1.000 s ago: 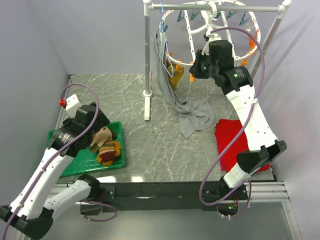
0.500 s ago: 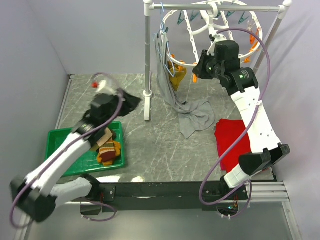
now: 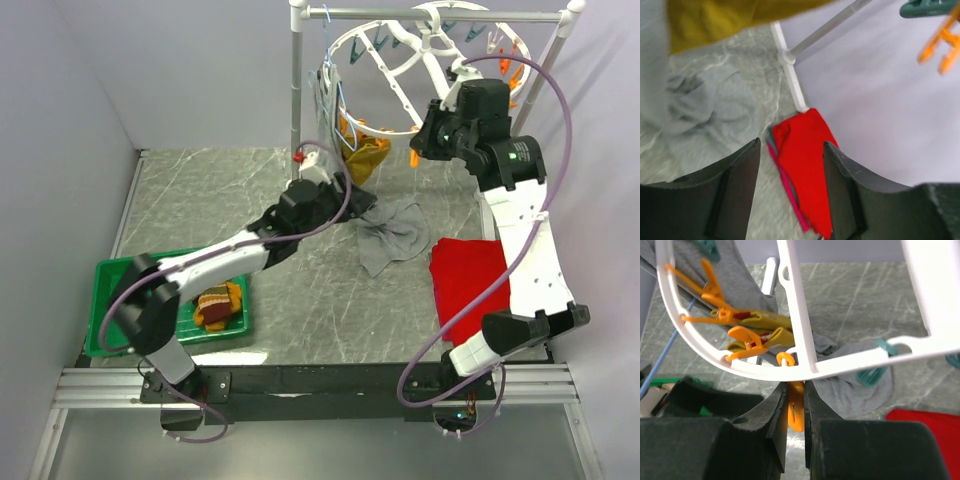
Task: Remove the socks clipped to the hanger
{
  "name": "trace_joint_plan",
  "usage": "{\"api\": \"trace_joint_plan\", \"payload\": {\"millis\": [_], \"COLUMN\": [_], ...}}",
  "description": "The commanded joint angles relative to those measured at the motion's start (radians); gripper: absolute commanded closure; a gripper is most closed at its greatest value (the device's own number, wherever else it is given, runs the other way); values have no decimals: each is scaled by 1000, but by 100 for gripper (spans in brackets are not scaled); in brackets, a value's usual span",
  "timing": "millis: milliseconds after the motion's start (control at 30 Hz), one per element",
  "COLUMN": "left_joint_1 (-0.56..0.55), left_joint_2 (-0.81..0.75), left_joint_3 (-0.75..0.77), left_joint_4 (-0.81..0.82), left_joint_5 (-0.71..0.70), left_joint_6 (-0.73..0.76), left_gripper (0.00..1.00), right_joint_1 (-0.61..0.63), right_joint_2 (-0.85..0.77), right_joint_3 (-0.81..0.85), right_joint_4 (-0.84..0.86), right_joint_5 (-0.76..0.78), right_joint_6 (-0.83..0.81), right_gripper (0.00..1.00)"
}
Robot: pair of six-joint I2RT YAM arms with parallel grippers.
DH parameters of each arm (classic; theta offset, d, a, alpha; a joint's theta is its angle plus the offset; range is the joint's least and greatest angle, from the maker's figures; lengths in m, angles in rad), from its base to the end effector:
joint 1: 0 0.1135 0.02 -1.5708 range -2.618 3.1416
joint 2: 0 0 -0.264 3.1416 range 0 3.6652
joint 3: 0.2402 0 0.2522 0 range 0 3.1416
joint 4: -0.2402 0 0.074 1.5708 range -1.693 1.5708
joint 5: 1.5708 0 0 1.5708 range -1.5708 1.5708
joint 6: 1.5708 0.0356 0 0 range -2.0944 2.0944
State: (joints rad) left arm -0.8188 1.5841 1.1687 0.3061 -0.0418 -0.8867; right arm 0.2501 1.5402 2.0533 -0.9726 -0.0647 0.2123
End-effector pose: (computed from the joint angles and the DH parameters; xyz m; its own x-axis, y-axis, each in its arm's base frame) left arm 0.2612 -0.2771 0.3216 -0.5906 -0.5021 -0.6317 0.3855 0.5122 -0.7675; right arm 0.2843 0.0750 0.5013 -0.4839 0.0934 -0.8701 -0.2058 0.9543 0.2169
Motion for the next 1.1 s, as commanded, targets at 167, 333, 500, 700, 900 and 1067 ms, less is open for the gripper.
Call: {"api": "trace_joint_plan", "payload": {"millis": [167, 333, 500, 700, 900, 1067], "left_joint_1": [-23, -22, -19, -19, -20, -16], "left_joint_2": [218, 295, 304, 310, 220, 163], "left_joint_3": [249, 342, 353, 339, 197, 164], "left_joint_4": [96, 42, 39, 39, 106, 38], "left_joint_5": [-87, -148, -210, -176, -132, -32], "left_joint_6": [5, 46, 68, 69, 87, 247], "left_gripper": [31, 18, 12, 5, 0, 1], "right_joint_1": [-70, -97, -114, -123, -124, -124], "right_joint_2": [-103, -104, -123, -130, -129, -130], "right_joint_3": [-41, -21, -38, -50, -54, -64], "right_joint_4": [-8, -17, -8, 2, 8, 9], "right_joint_5": [-6, -46, -66, -107, -127, -127], "right_joint_6": [-39, -44, -48, -36, -31, -31], "right_gripper": [92, 92, 92, 92, 92, 92]}}
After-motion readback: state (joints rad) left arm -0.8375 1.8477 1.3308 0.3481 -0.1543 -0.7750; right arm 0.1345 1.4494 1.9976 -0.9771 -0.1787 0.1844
